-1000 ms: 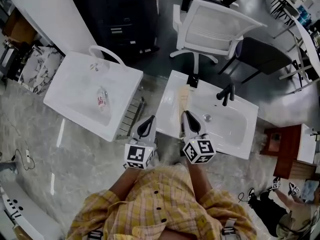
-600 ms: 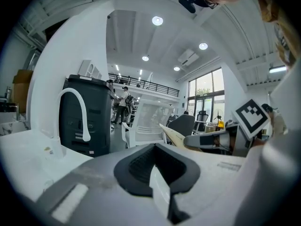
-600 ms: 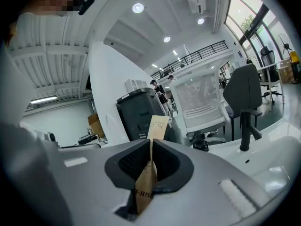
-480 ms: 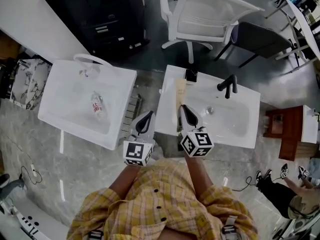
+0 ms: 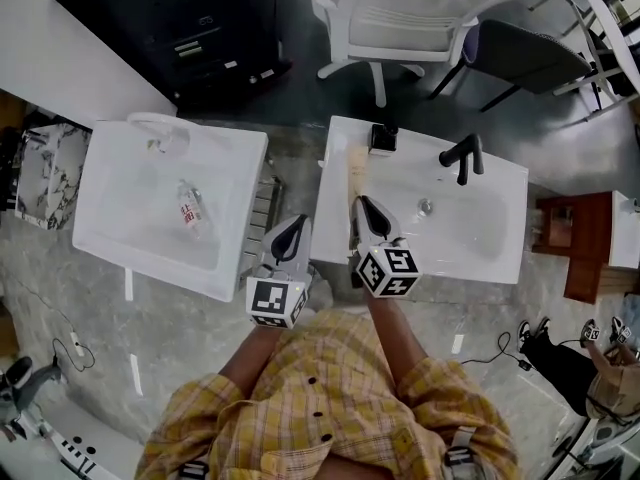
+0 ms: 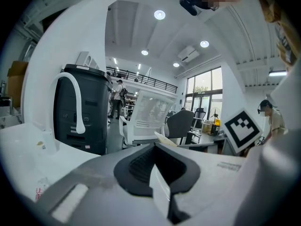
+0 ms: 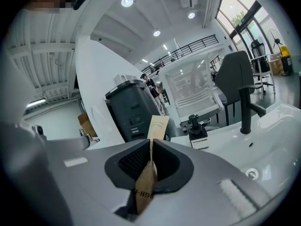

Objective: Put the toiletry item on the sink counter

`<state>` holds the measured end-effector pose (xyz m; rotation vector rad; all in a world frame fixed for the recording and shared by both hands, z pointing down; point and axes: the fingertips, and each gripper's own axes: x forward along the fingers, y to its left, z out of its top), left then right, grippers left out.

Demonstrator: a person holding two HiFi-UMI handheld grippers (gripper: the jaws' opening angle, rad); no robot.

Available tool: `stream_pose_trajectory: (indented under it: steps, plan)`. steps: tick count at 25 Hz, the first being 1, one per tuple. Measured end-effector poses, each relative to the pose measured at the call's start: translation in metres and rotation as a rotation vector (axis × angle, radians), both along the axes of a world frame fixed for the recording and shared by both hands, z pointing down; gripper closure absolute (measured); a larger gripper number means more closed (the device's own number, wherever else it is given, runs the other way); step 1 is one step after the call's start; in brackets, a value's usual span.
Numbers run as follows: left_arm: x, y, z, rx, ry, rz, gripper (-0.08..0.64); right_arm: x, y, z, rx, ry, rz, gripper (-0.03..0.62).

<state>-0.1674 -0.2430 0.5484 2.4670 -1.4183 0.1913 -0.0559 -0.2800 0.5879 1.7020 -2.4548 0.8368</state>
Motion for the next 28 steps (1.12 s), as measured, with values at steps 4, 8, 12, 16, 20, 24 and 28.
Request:
stream_pose_trajectory:
  steps: [4,8,12,16,20,24,28]
  plan:
    - [-0.005,-0.001,0.008,-0.018,0.000,0.001,0.560,0.000,-0.005,0.018,-0.036,0.002,0.019,0.571]
    - [-0.008,-0.002,0.014,-0.032,0.003,0.007,0.560,-0.004,-0.009,0.035,-0.064,0.012,0.028,0.571]
    - [-0.008,-0.001,0.020,-0.041,0.007,0.015,0.560,-0.006,-0.009,0.057,-0.107,0.008,0.043,0.571]
    - [-0.012,0.002,0.027,-0.055,0.011,0.012,0.560,-0.010,-0.010,0.073,-0.134,0.015,0.055,0.571]
    - [-0.015,0.003,0.031,-0.066,0.012,0.008,0.560,-0.011,-0.016,0.091,-0.175,0.001,0.081,0.571]
    - [-0.018,0.003,0.032,-0.072,0.009,0.003,0.560,-0.012,-0.022,0.103,-0.199,0.015,0.090,0.569]
    - [-0.020,0.003,0.032,-0.072,0.008,-0.002,0.560,-0.011,-0.024,0.114,-0.216,0.039,0.103,0.569]
